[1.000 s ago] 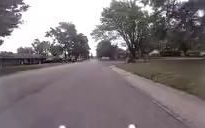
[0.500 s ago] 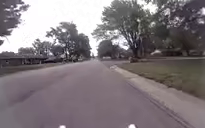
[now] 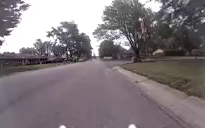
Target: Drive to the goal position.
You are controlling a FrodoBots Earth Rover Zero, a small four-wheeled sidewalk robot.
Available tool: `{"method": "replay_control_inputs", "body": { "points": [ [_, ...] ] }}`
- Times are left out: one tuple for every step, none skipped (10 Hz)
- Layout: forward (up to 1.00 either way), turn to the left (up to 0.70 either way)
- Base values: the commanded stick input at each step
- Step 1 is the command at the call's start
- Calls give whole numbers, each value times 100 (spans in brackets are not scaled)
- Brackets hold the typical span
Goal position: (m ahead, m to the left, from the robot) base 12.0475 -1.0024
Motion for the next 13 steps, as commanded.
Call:
{"method": "replay_control_inputs", "body": {
  "points": [
    [100,-1],
    [100,-19],
    [100,-38],
    [100,-39],
    [100,-40],
    [100,-19],
    [100,0],
    [100,0],
    [100,0],
    [100,0],
    [100,0],
    [100,0],
    [100,0]
  ]
}}
